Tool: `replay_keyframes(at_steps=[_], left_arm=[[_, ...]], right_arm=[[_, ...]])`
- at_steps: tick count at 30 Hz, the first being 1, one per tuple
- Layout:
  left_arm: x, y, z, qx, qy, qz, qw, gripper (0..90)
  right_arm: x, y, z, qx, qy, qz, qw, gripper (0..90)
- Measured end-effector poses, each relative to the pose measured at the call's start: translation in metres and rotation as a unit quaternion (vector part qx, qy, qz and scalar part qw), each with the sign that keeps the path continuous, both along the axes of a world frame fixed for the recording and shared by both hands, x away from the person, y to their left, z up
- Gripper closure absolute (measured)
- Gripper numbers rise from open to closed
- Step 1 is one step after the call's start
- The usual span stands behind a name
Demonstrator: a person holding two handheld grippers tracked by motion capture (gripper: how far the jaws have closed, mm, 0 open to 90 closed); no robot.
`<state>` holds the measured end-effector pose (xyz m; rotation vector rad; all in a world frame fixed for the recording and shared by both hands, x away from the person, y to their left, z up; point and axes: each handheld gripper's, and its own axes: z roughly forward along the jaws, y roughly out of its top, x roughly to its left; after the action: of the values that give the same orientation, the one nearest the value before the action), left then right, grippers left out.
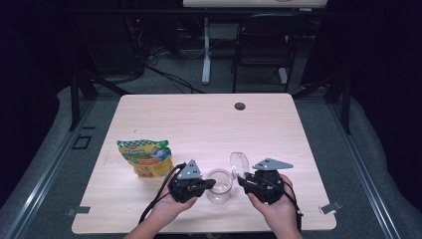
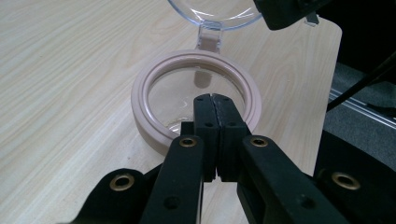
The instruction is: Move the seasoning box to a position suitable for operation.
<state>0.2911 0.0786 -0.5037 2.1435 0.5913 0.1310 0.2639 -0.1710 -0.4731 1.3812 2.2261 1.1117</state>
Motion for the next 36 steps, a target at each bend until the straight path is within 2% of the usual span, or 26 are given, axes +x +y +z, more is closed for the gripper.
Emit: replay_keyframes(at_steps=[5,7,8,9,14,22,36], left_arm=[[-0.004,-0.003,-0.001,-0.004,0.002,-0.006,1.0000,89.1],[-0.006,-0.003,0.001,-0.001,-0.007,-0.004,1.0000,87.2],[-0.008,-0.001,0.002,-0.005,-0.017,0.003,0.9998,87.2],[-0.008,0.001,0.003,-0.009,-0.018,0.008,0.9998,87.1],[-0.005,0.014,0.006,-0.021,-0.010,0.030,0.9993,85.6],[-0.006,0.029,0.003,-0.011,-0.006,0.048,0.9988,84.2],[-0.008,0.049,-0.001,-0.007,0.003,0.077,0.9970,81.7]], right_arm=[[0.005,-0.003,0.000,0.002,0.000,-0.006,1.0000,69.9],[0.007,-0.004,0.001,0.011,-0.001,-0.008,0.9999,70.0],[0.007,-0.005,0.001,0.009,-0.001,-0.008,0.9999,70.4],[0.008,-0.005,0.002,0.011,-0.007,-0.011,0.9999,70.4],[0.013,-0.008,0.002,0.028,-0.009,-0.010,0.9995,71.4],[0.023,-0.011,0.002,0.038,-0.011,-0.016,0.9991,72.7],[0.036,-0.013,0.002,0.035,-0.021,-0.004,0.9992,73.3]])
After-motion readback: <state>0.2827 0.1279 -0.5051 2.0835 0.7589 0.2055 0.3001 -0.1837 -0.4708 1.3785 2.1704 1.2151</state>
